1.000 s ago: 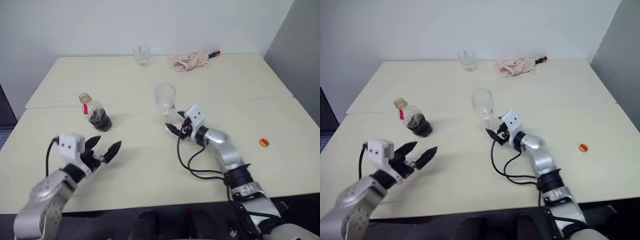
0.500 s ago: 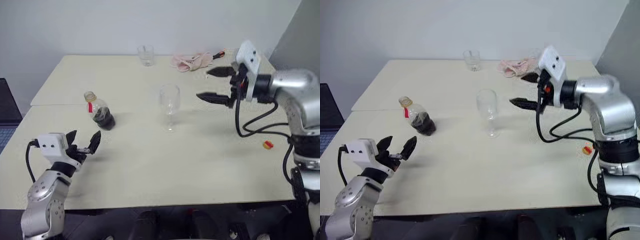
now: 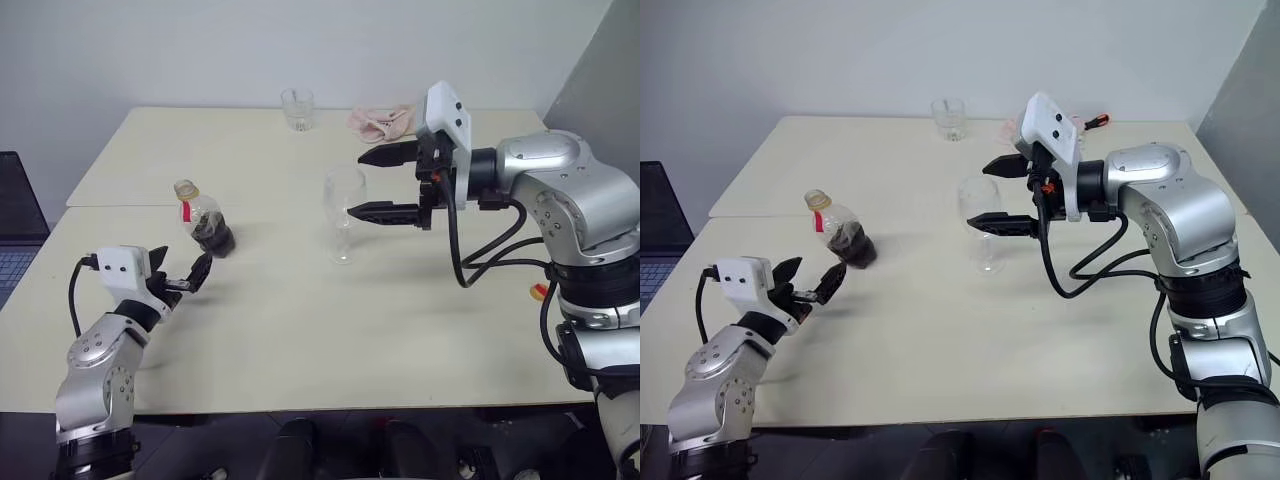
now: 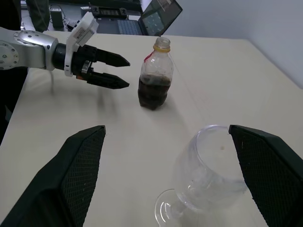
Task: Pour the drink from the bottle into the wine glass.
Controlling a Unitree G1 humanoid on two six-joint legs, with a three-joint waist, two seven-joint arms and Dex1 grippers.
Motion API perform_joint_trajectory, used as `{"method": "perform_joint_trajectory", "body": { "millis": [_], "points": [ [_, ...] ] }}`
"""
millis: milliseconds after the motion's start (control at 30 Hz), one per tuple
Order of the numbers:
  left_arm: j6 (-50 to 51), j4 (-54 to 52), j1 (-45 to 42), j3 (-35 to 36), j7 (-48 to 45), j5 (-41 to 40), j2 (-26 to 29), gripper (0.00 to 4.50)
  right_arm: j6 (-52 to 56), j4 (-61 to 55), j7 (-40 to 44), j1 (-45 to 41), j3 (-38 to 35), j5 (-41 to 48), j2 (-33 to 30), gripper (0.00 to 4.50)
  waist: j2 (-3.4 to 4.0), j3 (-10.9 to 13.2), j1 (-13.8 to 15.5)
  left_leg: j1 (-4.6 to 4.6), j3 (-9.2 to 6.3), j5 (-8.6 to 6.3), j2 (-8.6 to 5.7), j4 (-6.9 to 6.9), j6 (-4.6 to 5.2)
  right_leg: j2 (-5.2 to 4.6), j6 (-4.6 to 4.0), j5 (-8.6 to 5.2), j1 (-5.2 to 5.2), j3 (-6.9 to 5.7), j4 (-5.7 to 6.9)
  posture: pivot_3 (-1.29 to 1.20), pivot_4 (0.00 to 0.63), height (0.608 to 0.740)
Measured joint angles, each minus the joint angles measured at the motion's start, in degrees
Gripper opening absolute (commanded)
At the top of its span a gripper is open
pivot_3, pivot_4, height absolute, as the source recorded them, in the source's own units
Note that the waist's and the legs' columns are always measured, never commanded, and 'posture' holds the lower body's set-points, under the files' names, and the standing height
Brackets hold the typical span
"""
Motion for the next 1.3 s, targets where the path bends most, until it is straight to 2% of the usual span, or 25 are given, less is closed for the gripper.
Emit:
{"method": "perform_joint_trajectory", "body": {
  "millis": [433,867,1000,1167,1233,1300],
  "points": [
    [-1.6,11.9,-11.7,-5.3,-0.3,5.7,1.7,4.50,-0.9,-0.2,-1.1,-0.9,1.5,-0.1,0.6,4.45,0.00,0.0,-0.1,-0.03,-0.01,0.00,0.00,0.01,-0.01,0.01,0.01,0.01,-0.06,0.00,0.00,0.00,0.150,0.740],
    [-15.0,34.9,-26.9,-8.3,-1.4,10.2,-0.3,4.50,1.3,-2.8,-3.0,-0.9,1.7,-0.1,0.0,4.45,-0.01,0.0,-0.1,-0.23,-0.03,0.01,-0.05,0.21,-0.02,0.00,0.09,0.05,-0.12,-0.03,0.01,0.00,0.150,0.740],
    [-19.7,42.5,-29.8,-8.4,-1.5,11.1,-0.6,3.30,2.3,-4.0,-4.0,-0.5,1.7,-0.1,-1.0,4.50,-0.01,0.0,-0.2,-0.42,-0.08,0.01,-0.05,0.38,-0.02,0.00,0.10,0.06,-0.23,-0.08,0.04,0.00,0.150,0.740],
    [-22.8,45.9,-30.3,-8.4,-2.6,11.4,-0.6,1.67,3.3,-4.9,-5.2,0.3,1.6,0.0,-1.9,4.50,-0.01,0.0,-0.1,-0.51,-0.11,0.00,-0.06,0.53,-0.01,0.00,0.13,0.08,-0.26,-0.09,0.06,0.00,0.150,0.740],
    [-23.7,46.6,-30.3,-8.4,-3.0,11.4,-0.6,1.29,3.5,-5.2,-5.9,0.5,1.5,0.0,-2.3,4.50,-0.01,0.0,-0.1,-0.51,-0.12,0.00,-0.06,0.55,0.00,0.00,0.15,0.10,-0.25,-0.09,0.06,0.00,0.150,0.740],
    [-24.0,46.8,-30.3,-8.4,-3.8,11.4,-0.6,1.15,4.0,-5.5,-6.3,0.7,1.2,0.0,-2.9,4.50,-0.01,0.0,-0.1,-0.52,-0.13,0.00,-0.07,0.56,0.00,0.00,0.16,0.10,-0.24,-0.09,0.06,0.00,0.150,0.740]
  ]
}}
